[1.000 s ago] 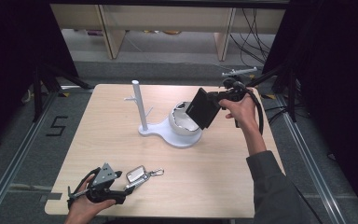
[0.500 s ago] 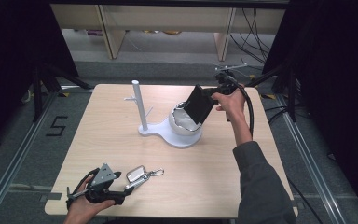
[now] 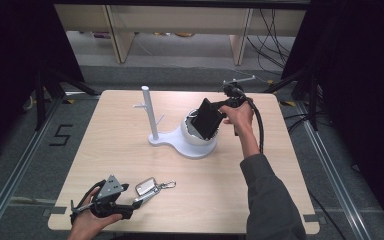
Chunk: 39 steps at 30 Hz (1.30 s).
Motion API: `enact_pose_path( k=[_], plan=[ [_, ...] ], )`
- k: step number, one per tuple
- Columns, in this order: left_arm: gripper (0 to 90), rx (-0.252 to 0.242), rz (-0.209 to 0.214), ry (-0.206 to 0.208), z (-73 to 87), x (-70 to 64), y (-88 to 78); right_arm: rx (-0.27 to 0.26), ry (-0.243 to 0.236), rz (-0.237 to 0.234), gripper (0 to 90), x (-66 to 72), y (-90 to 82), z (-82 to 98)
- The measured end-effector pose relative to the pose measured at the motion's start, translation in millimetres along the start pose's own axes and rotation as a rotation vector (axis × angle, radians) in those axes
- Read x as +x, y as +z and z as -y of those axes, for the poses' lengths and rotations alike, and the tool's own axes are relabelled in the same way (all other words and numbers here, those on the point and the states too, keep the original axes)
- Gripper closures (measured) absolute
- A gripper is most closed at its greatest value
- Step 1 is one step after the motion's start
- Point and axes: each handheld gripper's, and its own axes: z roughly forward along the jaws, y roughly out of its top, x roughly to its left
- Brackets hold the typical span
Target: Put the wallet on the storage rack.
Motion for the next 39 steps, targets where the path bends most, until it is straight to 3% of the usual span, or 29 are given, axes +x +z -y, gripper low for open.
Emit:
enact_pose_path(
  k=[1, 2, 6, 7, 8, 11, 13, 14, 15, 16, 20, 21, 26, 29, 30, 31, 37, 38, 39],
  plan=[
    [25.5, -0.003, 0.001, 0.008, -0.2, 0.5, 0.4, 0.019, 0.001, 0.009, 82.8, -1.3, 2.7, 2.9],
    [25.5, -0.007, 0.003, 0.002, 0.0, -0.1, 0.9, -0.003, -0.026, -0.006, 82.3, -3.0, 7.2, 5.9],
    [25.1, -0.003, -0.003, 0.012, 0.0, 0.9, 1.0, -0.019, 0.031, -0.039, 75.2, -3.5, 8.8, 11.4],
    [25.0, -0.004, -0.002, 0.010, 0.2, 0.9, 1.0, -0.024, -0.002, -0.026, 68.3, -7.2, 7.3, 10.9],
    [25.0, -0.004, -0.004, 0.008, 0.4, 1.1, 1.2, -0.024, 0.018, -0.026, 64.8, -5.9, 5.2, 10.9],
    [24.6, 0.007, -0.005, 0.009, 0.1, 1.8, 0.6, -0.046, -0.007, 0.020, 50.6, -8.1, -7.3, 11.5],
    [24.5, 0.000, -0.014, 0.003, 0.3, 1.9, 1.0, -0.047, -0.006, 0.043, 46.6, -9.7, -14.9, 12.2],
    [24.3, -0.001, -0.012, 0.009, 0.5, 2.2, 0.9, -0.060, 0.005, 0.044, 45.5, -11.0, -21.6, 14.5],
    [24.3, -0.002, -0.012, 0.006, 0.4, 2.0, 1.1, -0.056, 0.049, 0.046, 44.8, -8.3, -28.1, 16.9],
    [24.2, -0.004, -0.006, 0.003, 0.4, 1.7, 1.3, -0.086, -0.011, 0.026, 43.6, -15.0, -31.4, 19.2],
    [23.7, 0.001, 0.000, 0.010, 0.6, 2.2, 1.8, -0.086, -0.027, 0.037, 41.5, -14.3, -48.0, 32.2],
    [23.6, 0.001, 0.001, 0.011, 0.6, 2.2, 1.9, -0.099, -0.061, 0.029, 41.0, -16.6, -51.8, 36.9],
    [23.2, -0.002, 0.004, -0.001, 0.2, 3.3, 1.1, -0.117, -0.083, -0.010, 40.2, -12.3, -64.6, 56.0],
    [22.8, -0.007, -0.004, -0.011, 1.0, 3.8, 1.2, -0.108, -0.080, -0.027, 38.7, -6.2, -68.2, 68.8],
    [22.7, -0.003, -0.002, -0.005, 1.1, 4.1, 0.6, -0.114, -0.107, -0.035, 38.3, -6.7, -69.0, 72.4],
    [22.5, 0.003, -0.007, 0.002, 1.2, 4.6, 0.4, -0.109, -0.084, -0.042, 37.9, -3.9, -70.3, 76.0],
    [20.7, -0.013, -0.004, -0.020, 1.3, 3.5, 2.0, -0.129, -0.123, -0.070, 34.5, -1.0, -73.5, 98.5],
    [20.4, -0.008, -0.001, -0.016, 1.3, 3.9, 1.6, -0.132, -0.123, -0.073, 33.6, 0.0, -74.0, 101.9],
    [20.3, -0.007, -0.004, -0.020, 1.0, 4.0, 1.7, -0.124, -0.085, -0.084, 33.5, 2.9, -75.2, 106.2]
  ],
)
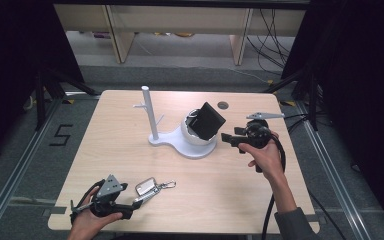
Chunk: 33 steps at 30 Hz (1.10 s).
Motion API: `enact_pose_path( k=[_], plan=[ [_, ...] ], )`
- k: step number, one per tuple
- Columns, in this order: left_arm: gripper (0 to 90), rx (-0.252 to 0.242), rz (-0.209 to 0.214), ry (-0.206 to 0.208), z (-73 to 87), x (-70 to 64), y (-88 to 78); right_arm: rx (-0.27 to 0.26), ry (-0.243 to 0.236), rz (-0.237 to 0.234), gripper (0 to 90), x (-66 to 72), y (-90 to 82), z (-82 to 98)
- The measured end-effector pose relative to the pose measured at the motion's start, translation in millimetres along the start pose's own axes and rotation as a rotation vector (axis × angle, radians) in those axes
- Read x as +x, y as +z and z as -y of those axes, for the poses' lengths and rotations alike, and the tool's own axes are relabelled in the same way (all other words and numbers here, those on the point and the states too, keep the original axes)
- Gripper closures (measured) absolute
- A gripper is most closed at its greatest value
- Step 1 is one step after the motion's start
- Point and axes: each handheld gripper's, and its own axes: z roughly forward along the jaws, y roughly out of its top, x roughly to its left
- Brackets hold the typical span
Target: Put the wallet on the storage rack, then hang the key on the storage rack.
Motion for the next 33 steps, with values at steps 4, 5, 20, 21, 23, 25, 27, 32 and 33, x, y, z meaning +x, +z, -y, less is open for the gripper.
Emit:
enact_pose_path(
  k=[4, 5, 20, 21, 23, 25, 27, 32, 33],
  plan=[
    [20.0, -0.003, 0.006, 0.008, -0.6, 0.9, -0.9, 0.007, -0.035, 0.003, 32.4, -0.3, 0.4, 11.7],
    [19.8, -0.001, 0.006, 0.009, -0.9, 1.1, -1.1, 0.014, -0.013, 0.004, 32.0, 2.3, 0.9, 15.0],
    [17.9, 0.006, -0.005, 0.008, -3.1, 3.5, -0.1, 0.112, -0.020, 0.002, 25.8, 4.6, 17.1, 72.5],
    [17.9, 0.007, -0.007, 0.010, -3.1, 3.8, 0.1, 0.123, -0.031, 0.009, 25.1, 4.6, 17.2, 75.0],
    [17.9, 0.007, -0.010, 0.012, -2.0, 4.4, 1.2, 0.152, 0.005, -0.005, 25.2, 9.6, 17.7, 82.3],
    [17.9, 0.016, -0.013, 0.012, -0.7, 3.6, 1.1, 0.158, -0.040, -0.018, 25.0, 9.2, 18.5, 89.6],
    [17.9, 0.023, -0.016, 0.026, -0.3, 3.5, 0.7, 0.177, -0.036, -0.022, 24.9, 12.7, 18.2, 98.7],
    [17.9, 0.015, -0.021, 0.021, 0.4, 0.8, 1.4, 0.218, -0.065, -0.022, 24.8, 20.2, 15.5, 116.3],
    [17.9, 0.024, -0.018, 0.031, 0.3, 1.3, 0.9, 0.228, -0.069, -0.018, 24.8, 21.2, 15.0, 119.5]
  ],
)
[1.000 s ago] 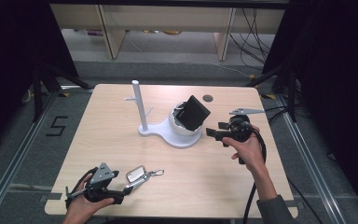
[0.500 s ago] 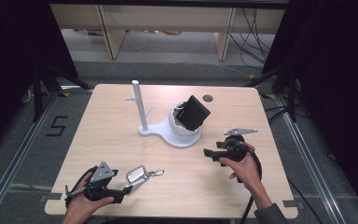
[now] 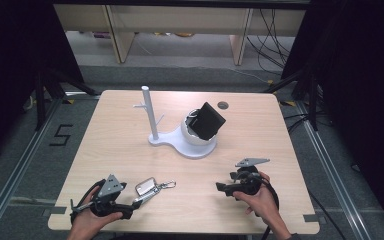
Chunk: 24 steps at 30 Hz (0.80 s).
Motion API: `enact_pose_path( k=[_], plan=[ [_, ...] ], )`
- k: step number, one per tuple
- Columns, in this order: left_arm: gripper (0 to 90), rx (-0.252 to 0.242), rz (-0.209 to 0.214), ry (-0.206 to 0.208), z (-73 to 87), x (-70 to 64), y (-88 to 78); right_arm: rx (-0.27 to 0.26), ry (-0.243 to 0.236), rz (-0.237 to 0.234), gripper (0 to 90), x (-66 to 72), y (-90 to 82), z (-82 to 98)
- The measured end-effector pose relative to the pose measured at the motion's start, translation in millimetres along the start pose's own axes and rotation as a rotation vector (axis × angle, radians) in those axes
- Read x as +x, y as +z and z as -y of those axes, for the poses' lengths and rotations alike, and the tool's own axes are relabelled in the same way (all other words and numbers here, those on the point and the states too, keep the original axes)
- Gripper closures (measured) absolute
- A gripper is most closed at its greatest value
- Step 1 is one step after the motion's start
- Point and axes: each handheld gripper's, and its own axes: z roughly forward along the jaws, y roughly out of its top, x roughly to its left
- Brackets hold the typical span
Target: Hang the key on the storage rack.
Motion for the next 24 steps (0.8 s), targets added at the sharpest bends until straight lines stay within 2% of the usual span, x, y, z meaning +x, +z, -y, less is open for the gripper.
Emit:
enact_pose_path(
  k=[4, 5, 6, 7, 9, 10, 11, 13, 14, 15, 19, 20, 21, 23, 24],
  plan=[
    [18.2, -0.009, -0.004, -0.010, -1.3, -0.8, 1.1, 0.026, -0.002, -0.014, 24.8, 1.6, 0.4, 10.5],
    [18.3, -0.004, -0.006, -0.003, -1.6, -0.5, 1.2, 0.030, 0.011, -0.020, 24.8, 2.3, 0.3, 12.3],
    [18.7, -0.014, 0.003, -0.015, -2.0, -1.9, 2.4, 0.023, 0.005, -0.025, 24.7, 1.4, 1.0, 13.5],
    [19.4, 0.000, 0.007, 0.005, -2.9, -1.3, 2.0, 0.037, 0.002, -0.034, 24.7, 1.5, -0.7, 14.7],
    [20.3, -0.002, 0.008, 0.012, -5.5, -2.1, 3.7, 0.034, 0.002, -0.028, 24.7, 1.4, -1.2, 16.6],
    [20.7, -0.015, 0.024, 0.018, -8.4, -3.7, 4.9, 0.035, 0.005, -0.024, 24.7, 1.4, -1.4, 17.2],
    [21.5, -0.015, 0.023, 0.026, -10.8, -4.7, 5.2, 0.000, 0.022, -0.014, 24.7, 2.2, 1.1, 18.8],
    [24.2, 0.011, 0.031, 0.092, -20.1, -5.4, 7.7, 0.009, 0.019, -0.004, 24.7, 1.4, 2.0, 18.1],
    [25.3, 0.012, 0.035, 0.100, -24.2, -7.2, 9.8, 0.052, 0.019, -0.018, 24.8, 1.4, -0.7, 16.7],
    [26.1, 0.018, 0.038, 0.107, -27.6, -8.4, 11.5, 0.036, 0.004, -0.019, 24.9, 2.0, -0.2, 16.7],
    [28.2, 0.064, 0.065, 0.149, -45.7, -11.7, 25.9, 0.028, 0.000, -0.012, 25.2, 5.1, 0.2, 15.7],
    [28.8, 0.088, 0.073, 0.179, -51.1, -13.0, 30.2, 0.033, -0.008, -0.025, 25.3, 5.3, -0.1, 15.1],
    [30.5, 0.098, 0.075, 0.189, -54.1, -14.1, 33.0, 0.022, 0.004, -0.024, 25.7, 6.9, 0.7, 15.3],
    [35.0, 0.129, 0.081, 0.228, -60.9, -15.1, 38.6, 0.024, -0.012, -0.022, 25.7, 4.7, 1.0, 14.9],
    [36.3, 0.154, 0.088, 0.260, -65.0, -15.0, 41.7, 0.026, -0.011, -0.022, 25.8, 4.5, 0.9, 14.8]
  ],
)
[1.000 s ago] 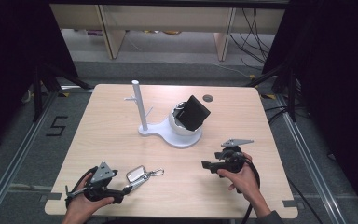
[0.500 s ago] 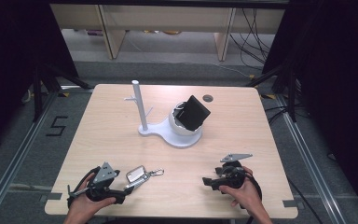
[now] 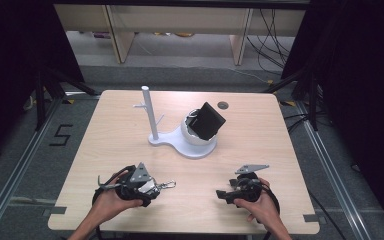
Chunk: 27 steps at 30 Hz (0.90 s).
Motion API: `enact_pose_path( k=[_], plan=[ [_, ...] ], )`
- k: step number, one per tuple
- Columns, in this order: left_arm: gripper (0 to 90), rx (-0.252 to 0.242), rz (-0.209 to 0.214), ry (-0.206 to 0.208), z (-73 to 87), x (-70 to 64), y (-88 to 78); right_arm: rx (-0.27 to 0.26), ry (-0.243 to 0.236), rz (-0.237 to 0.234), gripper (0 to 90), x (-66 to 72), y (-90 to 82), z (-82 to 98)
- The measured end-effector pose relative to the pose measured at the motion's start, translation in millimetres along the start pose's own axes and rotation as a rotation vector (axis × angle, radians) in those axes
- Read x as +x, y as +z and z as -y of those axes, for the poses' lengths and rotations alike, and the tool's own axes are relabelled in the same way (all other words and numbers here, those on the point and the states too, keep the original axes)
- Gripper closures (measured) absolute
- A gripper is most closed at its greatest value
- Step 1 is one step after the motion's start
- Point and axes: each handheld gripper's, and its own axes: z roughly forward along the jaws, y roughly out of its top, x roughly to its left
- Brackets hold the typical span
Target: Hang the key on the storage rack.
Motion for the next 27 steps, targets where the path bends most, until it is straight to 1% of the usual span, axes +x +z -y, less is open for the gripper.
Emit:
enact_pose_path(
  k=[1, 4, 5, 6, 7, 8, 9, 10, 11, 12, 13, 14, 15, 16, 17, 19, 21, 22, 24, 27],
  plan=[
    [38.1, 0.031, 0.016, 0.020, -5.0, 1.5, 3.7, 0.005, 0.003, 0.000, 25.7, -0.1, -0.4, -0.2],
    [42.9, 0.105, 0.051, 0.057, -14.6, 2.9, 13.3, 0.007, -0.001, -0.011, 25.8, -0.5, 0.0, -0.3],
    [44.6, 0.118, 0.053, 0.062, -17.3, 2.8, 16.9, -0.015, 0.007, -0.020, 25.9, -0.1, 1.5, 0.3],
    [46.1, 0.152, 0.059, 0.075, -20.4, 3.5, 19.4, -0.026, 0.012, -0.021, 26.0, 0.3, 1.8, 0.4],
    [47.1, 0.172, 0.061, 0.085, -23.2, 3.9, 22.4, -0.019, 0.010, -0.021, 26.1, 0.6, 1.0, 0.2],
    [48.5, 0.179, 0.057, 0.106, -25.8, 5.3, 24.8, 0.000, 0.003, -0.020, 26.1, 0.5, -0.2, -0.4],
    [51.0, 0.188, 0.059, 0.101, -27.8, 5.0, 27.5, 0.003, 0.003, -0.023, 26.1, 0.5, 0.0, -0.5],
    [52.2, 0.203, 0.065, 0.126, -31.2, 7.0, 30.7, 0.002, 0.004, -0.023, 26.1, 0.8, 0.0, -0.5],
    [52.8, 0.210, 0.065, 0.134, -32.8, 7.7, 32.5, -0.001, 0.013, -0.020, 26.1, 1.6, 0.7, -0.2],
    [53.6, 0.235, 0.071, 0.141, -35.1, 8.3, 34.6, -0.004, 0.009, -0.020, 26.1, 1.7, 0.7, -0.2],
    [55.0, 0.264, 0.078, 0.150, -37.5, 8.4, 36.6, 0.011, -0.001, -0.021, 26.1, 1.4, -0.2, -0.8],
    [55.1, 0.283, 0.083, 0.138, -39.2, 7.6, 38.5, -0.005, 0.002, -0.023, 26.1, 1.6, 1.0, -0.3],
    [56.0, 0.295, 0.081, 0.154, -41.8, 9.1, 40.5, -0.001, 0.000, -0.022, 26.1, 1.4, 1.2, -0.5],
    [56.9, 0.314, 0.082, 0.151, -44.3, 10.0, 42.6, 0.000, 0.001, -0.024, 26.1, 1.1, 1.3, -0.6],
    [57.9, 0.318, 0.080, 0.153, -45.1, 10.5, 43.7, 0.000, 0.006, -0.025, 26.1, 1.0, 1.3, -0.6],
    [59.5, 0.333, 0.087, 0.140, -47.5, 11.4, 47.6, -0.002, 0.003, -0.027, 26.1, 0.8, 1.3, -0.7],
    [60.7, 0.350, 0.093, 0.145, -49.0, 12.1, 50.8, -0.003, -0.002, -0.027, 26.1, 0.6, 1.6, -0.8],
    [61.0, 0.359, 0.098, 0.142, -49.2, 11.9, 52.3, -0.003, -0.003, -0.027, 26.1, 0.7, 1.7, -0.9],
    [61.8, 0.388, 0.104, 0.145, -51.5, 11.7, 53.5, 0.002, -0.007, -0.029, 26.1, 1.0, 1.1, -1.2],
    [63.8, 0.410, 0.107, 0.162, -55.3, 12.1, 56.6, 0.012, -0.007, -0.038, 26.1, 0.8, 1.9, -1.4]
  ],
)
